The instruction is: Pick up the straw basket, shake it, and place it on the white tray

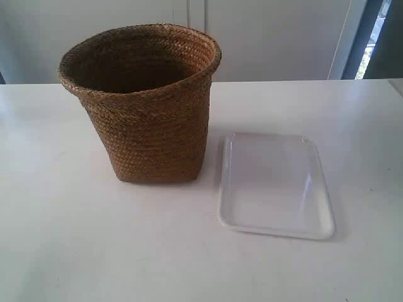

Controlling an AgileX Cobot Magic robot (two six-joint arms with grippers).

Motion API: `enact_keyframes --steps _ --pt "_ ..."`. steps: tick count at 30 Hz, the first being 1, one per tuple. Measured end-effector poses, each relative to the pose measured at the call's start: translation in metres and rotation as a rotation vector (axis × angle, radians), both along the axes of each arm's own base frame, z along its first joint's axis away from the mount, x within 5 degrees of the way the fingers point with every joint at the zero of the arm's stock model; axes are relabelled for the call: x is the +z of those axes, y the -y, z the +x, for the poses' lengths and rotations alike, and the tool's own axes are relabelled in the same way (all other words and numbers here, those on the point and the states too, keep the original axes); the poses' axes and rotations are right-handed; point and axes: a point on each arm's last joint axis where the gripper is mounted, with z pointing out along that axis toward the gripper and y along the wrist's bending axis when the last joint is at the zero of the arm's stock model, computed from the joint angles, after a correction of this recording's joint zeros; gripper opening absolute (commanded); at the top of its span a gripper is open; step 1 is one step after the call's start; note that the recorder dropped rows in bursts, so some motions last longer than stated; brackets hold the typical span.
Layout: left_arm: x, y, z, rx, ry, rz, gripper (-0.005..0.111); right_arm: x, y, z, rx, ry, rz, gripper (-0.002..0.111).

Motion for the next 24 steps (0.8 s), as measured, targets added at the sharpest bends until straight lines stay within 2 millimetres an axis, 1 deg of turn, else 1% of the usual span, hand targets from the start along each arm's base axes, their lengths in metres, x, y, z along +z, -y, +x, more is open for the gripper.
enact_keyframes --steps 6,9,12,14,16,18,21,24 --pt "0.0 0.0 0.0 0.001 0.0 -0.005 0.0 0.001 0.0 0.0 -0.001 0.007 0.0 0.0" --pt "0.002 0.0 0.0 0.009 0.023 -0.069 0.0 0.007 0.001 0.0 -0.007 0.08 0.004 0.0" --pt "0.006 0.0 0.001 0.024 0.08 -0.242 0.0 0.015 0.001 -0.002 -0.015 0.167 0.007 0.0" --pt "0.011 0.001 0.001 0.033 0.147 -0.45 0.0 0.018 0.002 -0.002 -0.018 0.199 0.009 0.0" --pt "0.016 0.001 0.001 0.028 0.208 -0.617 0.0 0.02 0.002 -0.003 -0.021 0.226 0.007 0.0" --pt "0.02 0.001 0.001 0.014 0.257 -0.704 0.0 0.024 0.002 -0.004 -0.024 0.264 0.014 0.0" --pt "0.025 0.002 0.0 -0.009 0.309 -0.692 0.0 0.029 0.003 -0.005 -0.01 0.328 0.119 0.0" --pt "0.029 0.002 0.0 -0.026 0.348 -0.682 0.0 0.035 0.004 -0.008 0.025 0.393 0.289 0.0"
